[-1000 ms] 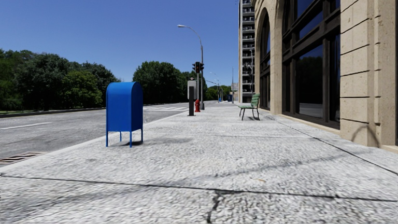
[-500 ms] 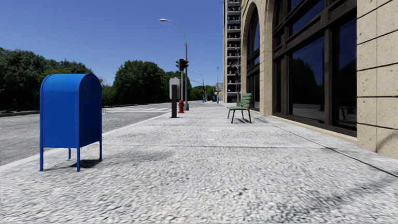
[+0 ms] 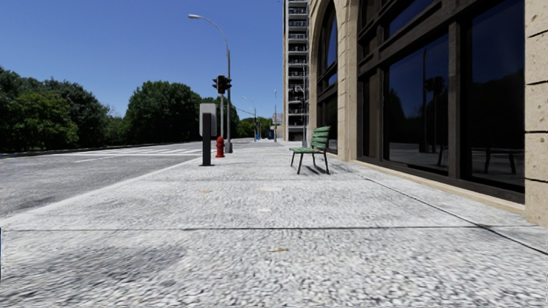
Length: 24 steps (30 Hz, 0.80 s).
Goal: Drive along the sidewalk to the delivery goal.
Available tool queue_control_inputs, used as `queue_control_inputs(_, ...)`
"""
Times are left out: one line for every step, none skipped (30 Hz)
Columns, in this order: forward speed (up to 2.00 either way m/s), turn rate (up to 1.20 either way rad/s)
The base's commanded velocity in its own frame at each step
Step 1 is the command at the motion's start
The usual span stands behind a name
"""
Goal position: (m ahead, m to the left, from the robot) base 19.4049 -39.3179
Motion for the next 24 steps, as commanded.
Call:
queue_control_inputs(2.0,0.0)
queue_control_inputs(2.0,0.0)
queue_control_inputs(2.0,0.0)
queue_control_inputs(2.0,0.0)
queue_control_inputs(2.0,0.0)
queue_control_inputs(2.0,0.0)
queue_control_inputs(2.0,0.0)
queue_control_inputs(2.0,0.11)
queue_control_inputs(2.0,0.24)
queue_control_inputs(2.0,0.31)
queue_control_inputs(2.0,0.31)
queue_control_inputs(2.0,0.35)
queue_control_inputs(2.0,0.37)
queue_control_inputs(2.0,0.37)
queue_control_inputs(2.0,0.37)
queue_control_inputs(2.0,0.35)
queue_control_inputs(2.0,0.22)
queue_control_inputs(2.0,0.1)
queue_control_inputs(2.0,0.0)
queue_control_inputs(2.0,0.0)
queue_control_inputs(2.0,0.0)
queue_control_inputs(2.0,0.0)
queue_control_inputs(2.0,0.0)
queue_control_inputs(2.0,0.0)
